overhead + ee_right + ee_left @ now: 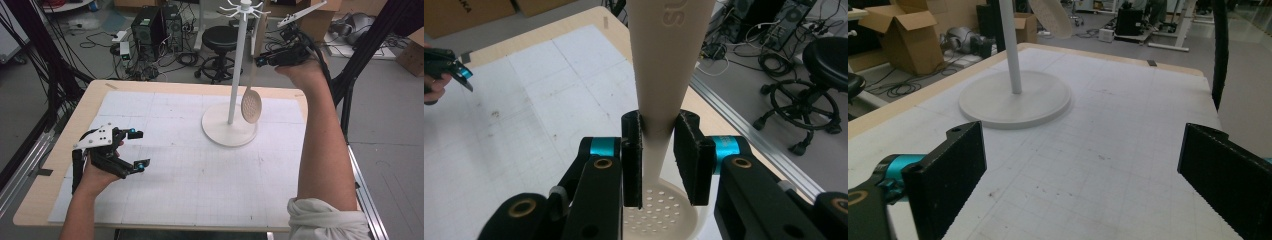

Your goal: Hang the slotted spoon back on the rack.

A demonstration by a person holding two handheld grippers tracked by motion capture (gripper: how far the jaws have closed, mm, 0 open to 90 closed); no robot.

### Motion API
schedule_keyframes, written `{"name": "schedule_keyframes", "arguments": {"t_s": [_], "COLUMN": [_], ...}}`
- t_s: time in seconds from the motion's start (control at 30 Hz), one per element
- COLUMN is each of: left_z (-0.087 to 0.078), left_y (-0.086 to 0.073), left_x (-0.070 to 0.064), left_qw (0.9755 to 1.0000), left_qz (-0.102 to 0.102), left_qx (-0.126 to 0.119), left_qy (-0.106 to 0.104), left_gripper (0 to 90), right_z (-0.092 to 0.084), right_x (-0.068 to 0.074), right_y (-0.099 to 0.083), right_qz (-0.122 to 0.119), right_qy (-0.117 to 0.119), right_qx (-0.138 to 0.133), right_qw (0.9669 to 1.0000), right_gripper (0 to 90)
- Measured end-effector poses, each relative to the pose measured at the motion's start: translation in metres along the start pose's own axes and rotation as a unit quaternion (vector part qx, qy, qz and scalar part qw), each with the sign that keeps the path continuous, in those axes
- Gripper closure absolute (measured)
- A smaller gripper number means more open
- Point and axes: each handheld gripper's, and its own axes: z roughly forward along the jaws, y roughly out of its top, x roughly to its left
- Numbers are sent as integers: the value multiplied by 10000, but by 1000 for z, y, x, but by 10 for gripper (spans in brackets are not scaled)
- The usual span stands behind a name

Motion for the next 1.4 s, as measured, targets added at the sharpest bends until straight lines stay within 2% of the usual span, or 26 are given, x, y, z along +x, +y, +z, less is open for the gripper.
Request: {"name": "schedule_keyframes", "arguments": {"t_s": [0.2,0.57,0.77,0.8,0.87,0.9,1.03,1.27,1.4], "left_z": [0,-1,-1,-1,0,0,0,0,1], "left_y": [0,0,0,-1,-1,-1,-1,0,0], "left_x": [0,0,0,0,0,0,-1,-1,-1], "left_qw": [10000,10000,10000,10000,10000,10000,10000,10000,10000], "left_qz": [2,0,3,-6,-15,5,1,9,1], "left_qx": [-4,-7,24,30,28,42,43,39,34], "left_qy": [-6,12,-6,2,-14,-20,-16,-23,-30], "left_gripper": [59,59,59,59,59,59,59,59,59], "right_z": [2,11,13,13,12,11,7,-3,-9], "right_x": [-5,-6,-6,-5,-5,-5,-4,3,12], "right_y": [-1,2,3,3,2,1,-5,-19,-27], "right_qz": [98,92,125,122,151,212,215,94,-57], "right_qy": [14,164,130,103,-12,30,82,232,351], "right_qx": [-3,-70,-73,-90,-186,-293,-369,-518,-569], "right_qw": [10000,9998,9998,9998,9997,9993,9991,9983,9977], "right_gripper": [746,745,740,728,620,614,572,538,519]}}
